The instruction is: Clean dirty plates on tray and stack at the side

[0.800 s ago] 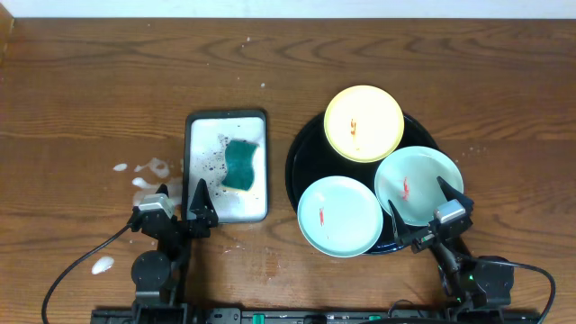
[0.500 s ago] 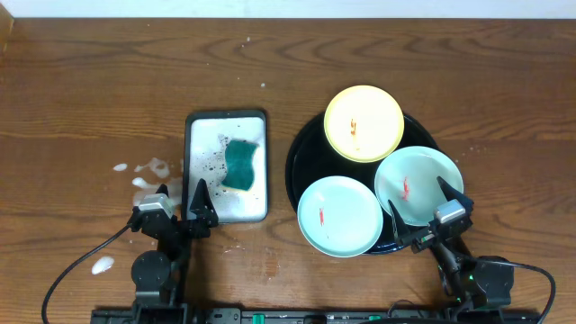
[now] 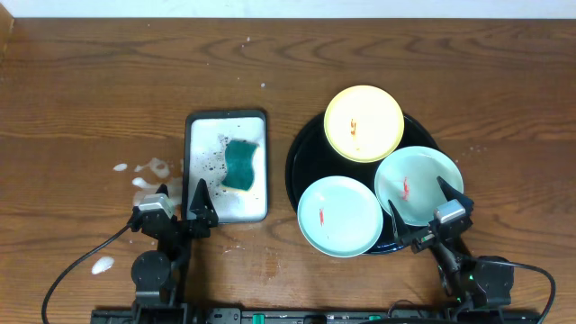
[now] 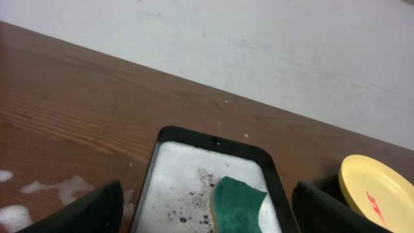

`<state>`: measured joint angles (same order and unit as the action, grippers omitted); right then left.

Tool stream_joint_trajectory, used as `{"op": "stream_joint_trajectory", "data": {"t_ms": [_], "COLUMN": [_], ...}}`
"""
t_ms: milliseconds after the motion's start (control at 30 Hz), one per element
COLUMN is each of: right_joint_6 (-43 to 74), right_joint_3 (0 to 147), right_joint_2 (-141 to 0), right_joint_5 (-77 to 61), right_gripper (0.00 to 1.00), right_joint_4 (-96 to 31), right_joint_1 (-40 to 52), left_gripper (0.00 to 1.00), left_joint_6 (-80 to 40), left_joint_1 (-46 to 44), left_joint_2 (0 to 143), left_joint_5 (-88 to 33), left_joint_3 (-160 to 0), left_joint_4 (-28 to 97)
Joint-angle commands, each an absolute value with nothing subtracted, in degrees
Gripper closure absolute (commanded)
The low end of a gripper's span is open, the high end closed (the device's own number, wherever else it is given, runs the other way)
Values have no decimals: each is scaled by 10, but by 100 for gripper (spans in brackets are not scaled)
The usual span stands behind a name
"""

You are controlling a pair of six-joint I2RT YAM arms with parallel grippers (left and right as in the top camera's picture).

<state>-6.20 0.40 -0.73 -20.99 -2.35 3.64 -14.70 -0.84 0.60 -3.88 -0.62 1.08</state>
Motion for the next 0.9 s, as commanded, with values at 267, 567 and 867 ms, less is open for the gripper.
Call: {"op": "stream_joint_trajectory", "data": {"t_ms": [267, 567, 867], "right_joint_6": [-65, -65, -65], "right_joint_3": [3, 3, 3], "right_joint_2": [-8, -8, -8], "right_joint_5": [-210, -210, -214], "right_gripper": [1, 1, 1], "right_joint_4": [-26, -26, -26], "right_joint_1": [32, 32, 32], "left_gripper": [17, 17, 16], "left_joint_6": [-136, -135, -159], "left_joint_1": [-6, -6, -6], "left_joint_2": [6, 6, 6], "left_joint_5": [-43, -43, -55], "left_joint_3": [-2, -2, -2], "left_joint_4": [37, 37, 36]}}
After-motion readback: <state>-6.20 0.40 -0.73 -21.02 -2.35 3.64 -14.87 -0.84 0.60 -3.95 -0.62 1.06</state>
